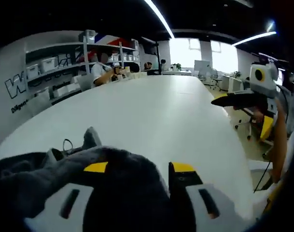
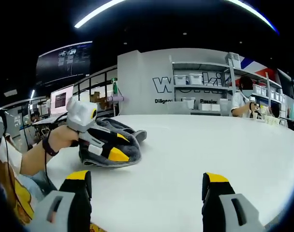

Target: Fold the towel on the table until its edges align and the towel forms a compact rectangular stack.

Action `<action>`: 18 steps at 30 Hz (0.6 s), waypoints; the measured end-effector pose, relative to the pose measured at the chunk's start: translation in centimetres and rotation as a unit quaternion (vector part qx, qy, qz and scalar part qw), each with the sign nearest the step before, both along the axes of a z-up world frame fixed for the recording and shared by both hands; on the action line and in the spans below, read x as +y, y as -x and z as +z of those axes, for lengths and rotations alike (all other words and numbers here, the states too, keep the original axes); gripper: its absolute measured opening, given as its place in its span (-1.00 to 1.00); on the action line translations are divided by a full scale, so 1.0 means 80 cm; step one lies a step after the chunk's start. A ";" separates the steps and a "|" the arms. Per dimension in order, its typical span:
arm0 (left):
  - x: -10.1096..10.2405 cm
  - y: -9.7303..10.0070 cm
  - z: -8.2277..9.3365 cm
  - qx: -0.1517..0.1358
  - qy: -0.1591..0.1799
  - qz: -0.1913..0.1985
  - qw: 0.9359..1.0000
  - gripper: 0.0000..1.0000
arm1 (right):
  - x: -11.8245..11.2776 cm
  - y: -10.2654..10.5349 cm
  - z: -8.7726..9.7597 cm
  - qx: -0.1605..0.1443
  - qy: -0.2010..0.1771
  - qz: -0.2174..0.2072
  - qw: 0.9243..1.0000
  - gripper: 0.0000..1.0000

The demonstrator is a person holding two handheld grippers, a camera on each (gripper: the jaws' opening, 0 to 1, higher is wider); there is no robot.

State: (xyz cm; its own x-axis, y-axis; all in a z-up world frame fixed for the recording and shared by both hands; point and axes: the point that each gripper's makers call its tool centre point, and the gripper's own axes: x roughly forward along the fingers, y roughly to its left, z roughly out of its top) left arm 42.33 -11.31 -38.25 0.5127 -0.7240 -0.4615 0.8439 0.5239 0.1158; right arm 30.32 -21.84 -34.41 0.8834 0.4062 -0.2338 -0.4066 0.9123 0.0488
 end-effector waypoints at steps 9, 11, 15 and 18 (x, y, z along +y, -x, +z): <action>-0.005 -0.009 -0.023 0.001 -0.052 0.005 0.999 -0.21 | 0.000 0.001 -0.003 0.002 -0.002 0.002 1.000 0.99; -0.006 -0.010 -0.022 0.001 -0.055 0.005 0.998 -0.23 | -0.002 0.002 -0.004 0.002 -0.003 0.000 1.000 0.99; -0.010 -0.007 -0.025 0.010 -0.055 -0.004 0.998 -0.41 | -0.004 0.002 -0.006 0.003 -0.005 -0.002 1.000 0.99; -0.011 -0.007 -0.027 0.028 -0.046 -0.004 0.999 -0.45 | -0.004 0.002 -0.009 0.005 -0.006 -0.001 1.000 0.99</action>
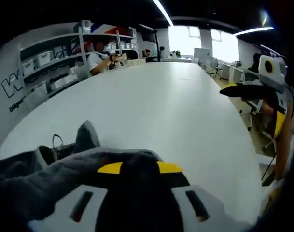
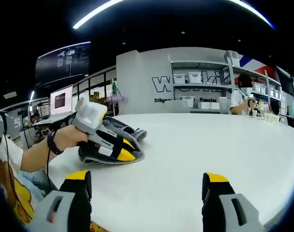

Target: Fold the towel on the table until its edges align and the towel forms a compact rectangular stack.

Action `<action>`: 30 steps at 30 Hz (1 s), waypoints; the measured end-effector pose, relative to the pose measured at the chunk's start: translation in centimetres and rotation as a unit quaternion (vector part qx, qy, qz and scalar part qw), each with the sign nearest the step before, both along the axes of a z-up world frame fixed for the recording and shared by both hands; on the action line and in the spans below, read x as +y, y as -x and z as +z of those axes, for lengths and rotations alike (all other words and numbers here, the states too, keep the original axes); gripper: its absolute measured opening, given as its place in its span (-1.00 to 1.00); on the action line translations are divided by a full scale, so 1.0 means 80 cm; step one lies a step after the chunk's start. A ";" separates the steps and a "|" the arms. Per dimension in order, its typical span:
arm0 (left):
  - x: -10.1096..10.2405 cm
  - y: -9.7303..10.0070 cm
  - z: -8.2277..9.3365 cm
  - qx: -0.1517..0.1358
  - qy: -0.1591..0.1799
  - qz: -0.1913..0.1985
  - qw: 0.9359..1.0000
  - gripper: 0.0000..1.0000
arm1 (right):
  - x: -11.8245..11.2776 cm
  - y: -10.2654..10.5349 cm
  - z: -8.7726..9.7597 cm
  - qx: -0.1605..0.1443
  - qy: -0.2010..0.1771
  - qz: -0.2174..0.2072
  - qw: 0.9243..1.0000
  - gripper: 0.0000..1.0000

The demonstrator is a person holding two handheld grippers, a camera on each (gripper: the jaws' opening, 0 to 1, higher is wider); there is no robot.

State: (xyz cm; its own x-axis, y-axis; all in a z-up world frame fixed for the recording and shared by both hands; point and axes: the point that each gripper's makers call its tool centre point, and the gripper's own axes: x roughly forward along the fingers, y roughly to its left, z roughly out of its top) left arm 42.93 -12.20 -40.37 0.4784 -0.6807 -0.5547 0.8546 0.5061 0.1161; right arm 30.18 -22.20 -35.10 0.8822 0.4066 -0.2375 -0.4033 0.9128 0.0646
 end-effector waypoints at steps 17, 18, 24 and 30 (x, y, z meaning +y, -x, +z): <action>-0.007 0.008 -0.002 0.017 0.005 -0.015 1.000 -0.76 | 0.002 -0.002 -0.008 0.007 -0.004 0.001 1.000 0.99; -0.008 0.009 -0.002 0.017 0.005 -0.017 1.000 -0.80 | 0.001 -0.002 -0.008 0.007 -0.004 0.001 1.000 0.99; -0.010 0.009 -0.003 0.008 0.006 -0.013 1.000 -0.88 | 0.001 -0.001 -0.008 0.007 -0.005 0.001 1.000 0.98; -0.010 0.009 -0.002 0.010 0.009 -0.011 1.000 -0.91 | -0.001 0.000 -0.009 0.007 -0.007 0.000 1.000 0.98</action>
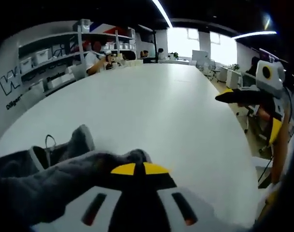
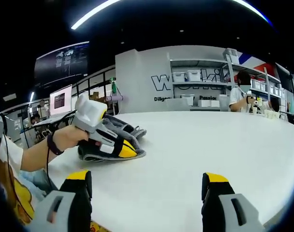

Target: Fold the towel on the table until its edges align and the towel forms a compact rectangular stack.

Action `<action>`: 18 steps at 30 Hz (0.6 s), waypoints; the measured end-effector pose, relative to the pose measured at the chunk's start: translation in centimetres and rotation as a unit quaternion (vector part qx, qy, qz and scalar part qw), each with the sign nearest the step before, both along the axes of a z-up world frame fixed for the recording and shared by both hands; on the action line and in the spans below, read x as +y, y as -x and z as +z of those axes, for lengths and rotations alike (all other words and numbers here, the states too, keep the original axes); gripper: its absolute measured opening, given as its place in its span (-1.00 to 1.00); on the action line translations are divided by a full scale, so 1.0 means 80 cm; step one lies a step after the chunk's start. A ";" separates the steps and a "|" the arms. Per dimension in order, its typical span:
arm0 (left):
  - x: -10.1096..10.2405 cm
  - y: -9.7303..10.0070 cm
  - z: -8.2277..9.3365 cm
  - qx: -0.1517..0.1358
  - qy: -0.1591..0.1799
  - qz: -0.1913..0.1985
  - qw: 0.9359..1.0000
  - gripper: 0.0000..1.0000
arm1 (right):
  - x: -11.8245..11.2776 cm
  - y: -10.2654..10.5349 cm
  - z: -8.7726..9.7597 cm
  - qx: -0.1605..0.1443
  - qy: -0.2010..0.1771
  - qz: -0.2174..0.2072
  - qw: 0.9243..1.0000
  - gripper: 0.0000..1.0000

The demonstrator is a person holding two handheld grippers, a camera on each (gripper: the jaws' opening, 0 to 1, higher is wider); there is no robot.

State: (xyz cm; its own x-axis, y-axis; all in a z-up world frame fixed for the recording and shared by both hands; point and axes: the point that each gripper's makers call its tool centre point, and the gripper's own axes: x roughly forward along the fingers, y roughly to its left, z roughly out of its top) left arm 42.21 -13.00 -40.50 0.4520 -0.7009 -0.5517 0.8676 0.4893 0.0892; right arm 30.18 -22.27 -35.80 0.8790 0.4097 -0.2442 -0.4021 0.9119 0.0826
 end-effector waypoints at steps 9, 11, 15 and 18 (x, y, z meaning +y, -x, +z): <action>0.007 -0.002 0.039 -0.001 0.060 0.015 0.998 -0.91 | -0.003 0.000 0.000 0.000 -0.002 -0.002 1.000 0.98; 0.010 -0.002 0.051 -0.006 0.074 0.017 0.997 -0.91 | -0.003 0.000 0.000 -0.001 -0.002 -0.002 1.000 0.98; 0.026 -0.003 0.090 -0.024 0.108 0.030 0.993 -0.92 | 0.000 0.001 -0.001 -0.001 -0.003 0.001 1.000 0.98; 0.050 -0.016 0.122 -0.041 0.132 0.040 0.990 -0.92 | 0.000 0.001 -0.001 0.000 -0.003 0.002 1.000 0.98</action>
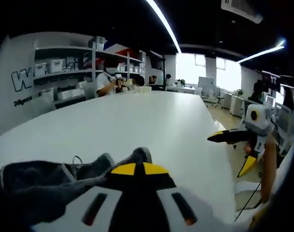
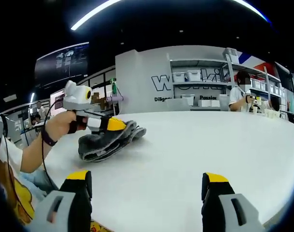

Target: Fold the towel on the table until its edges align and the towel forms a compact rectangular stack.

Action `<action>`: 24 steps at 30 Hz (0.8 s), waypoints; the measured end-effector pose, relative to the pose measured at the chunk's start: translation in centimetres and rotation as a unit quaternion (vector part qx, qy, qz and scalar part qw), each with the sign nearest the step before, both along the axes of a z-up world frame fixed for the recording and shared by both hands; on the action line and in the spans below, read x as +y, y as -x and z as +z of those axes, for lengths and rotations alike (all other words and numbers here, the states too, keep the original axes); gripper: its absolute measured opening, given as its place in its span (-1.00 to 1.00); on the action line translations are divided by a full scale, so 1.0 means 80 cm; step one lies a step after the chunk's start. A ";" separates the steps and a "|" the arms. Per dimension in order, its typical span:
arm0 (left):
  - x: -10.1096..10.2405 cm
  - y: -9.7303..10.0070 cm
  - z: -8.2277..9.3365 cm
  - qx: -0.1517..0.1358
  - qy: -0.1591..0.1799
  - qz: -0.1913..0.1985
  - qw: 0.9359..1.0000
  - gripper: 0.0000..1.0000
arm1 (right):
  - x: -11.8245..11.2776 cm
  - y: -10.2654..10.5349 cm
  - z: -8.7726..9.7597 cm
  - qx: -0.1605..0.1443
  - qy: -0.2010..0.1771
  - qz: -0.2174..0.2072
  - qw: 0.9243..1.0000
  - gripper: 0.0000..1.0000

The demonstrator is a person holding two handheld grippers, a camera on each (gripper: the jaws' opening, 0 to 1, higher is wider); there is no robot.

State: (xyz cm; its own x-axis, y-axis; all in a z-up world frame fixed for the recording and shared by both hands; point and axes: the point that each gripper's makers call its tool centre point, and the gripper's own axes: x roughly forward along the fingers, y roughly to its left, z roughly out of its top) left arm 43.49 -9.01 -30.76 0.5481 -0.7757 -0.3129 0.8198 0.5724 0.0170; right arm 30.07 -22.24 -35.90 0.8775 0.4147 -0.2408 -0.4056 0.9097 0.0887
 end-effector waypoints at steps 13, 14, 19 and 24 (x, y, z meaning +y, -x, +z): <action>0.103 0.013 0.119 -0.087 0.092 0.075 0.989 -0.92 | 0.012 -0.001 0.004 -0.001 0.003 0.011 1.000 0.98; 0.111 0.016 0.126 -0.093 0.095 0.080 0.988 -0.92 | 0.013 -0.002 0.005 -0.002 0.004 0.012 1.000 0.98; 0.157 0.026 0.162 -0.127 0.112 0.109 0.979 -0.92 | 0.021 -0.004 0.007 -0.003 0.007 0.020 1.000 0.98; 0.214 0.036 0.187 -0.157 0.123 0.155 0.968 -0.92 | 0.030 -0.007 0.007 -0.002 0.009 0.029 1.000 0.98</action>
State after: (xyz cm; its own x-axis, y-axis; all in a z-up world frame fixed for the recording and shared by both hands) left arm 40.65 8.10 -15.83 0.8041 -0.5892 0.0790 0.5852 0.8079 0.0693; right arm 30.63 -19.81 -35.34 0.8528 0.4610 -0.2454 -0.4587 0.8858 0.0698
